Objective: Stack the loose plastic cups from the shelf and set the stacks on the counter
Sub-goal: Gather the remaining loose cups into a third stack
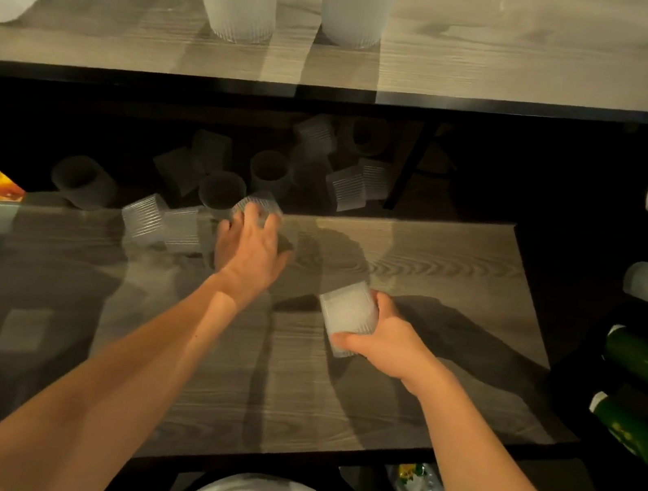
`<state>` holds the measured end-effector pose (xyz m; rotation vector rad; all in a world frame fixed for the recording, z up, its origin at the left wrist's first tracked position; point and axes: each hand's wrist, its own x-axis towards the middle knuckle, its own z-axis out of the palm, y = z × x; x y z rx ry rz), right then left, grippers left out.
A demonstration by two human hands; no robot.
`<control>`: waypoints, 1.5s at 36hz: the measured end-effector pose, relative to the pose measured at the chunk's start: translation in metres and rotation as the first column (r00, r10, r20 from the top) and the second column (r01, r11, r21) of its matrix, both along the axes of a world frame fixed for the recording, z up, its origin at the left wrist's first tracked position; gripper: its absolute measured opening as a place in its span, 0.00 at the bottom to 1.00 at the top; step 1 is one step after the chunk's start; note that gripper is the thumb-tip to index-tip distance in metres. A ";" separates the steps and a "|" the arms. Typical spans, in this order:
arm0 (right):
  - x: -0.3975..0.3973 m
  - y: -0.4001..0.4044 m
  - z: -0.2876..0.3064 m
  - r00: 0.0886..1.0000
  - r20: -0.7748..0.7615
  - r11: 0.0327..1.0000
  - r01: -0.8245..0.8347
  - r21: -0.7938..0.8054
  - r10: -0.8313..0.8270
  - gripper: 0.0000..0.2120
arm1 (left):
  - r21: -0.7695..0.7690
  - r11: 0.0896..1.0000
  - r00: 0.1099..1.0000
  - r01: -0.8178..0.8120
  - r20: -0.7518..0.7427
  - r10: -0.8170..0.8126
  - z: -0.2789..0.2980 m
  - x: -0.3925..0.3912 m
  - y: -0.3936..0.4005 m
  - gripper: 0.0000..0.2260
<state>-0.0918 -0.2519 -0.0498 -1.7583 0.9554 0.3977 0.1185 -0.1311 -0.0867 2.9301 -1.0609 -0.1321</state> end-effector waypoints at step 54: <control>0.065 0.050 0.027 0.854 -0.098 0.827 -0.519 -0.215 0.511 0.56 | -0.508 0.636 0.439 -0.580 -0.853 -0.281 0.027 -0.058 0.065 0.18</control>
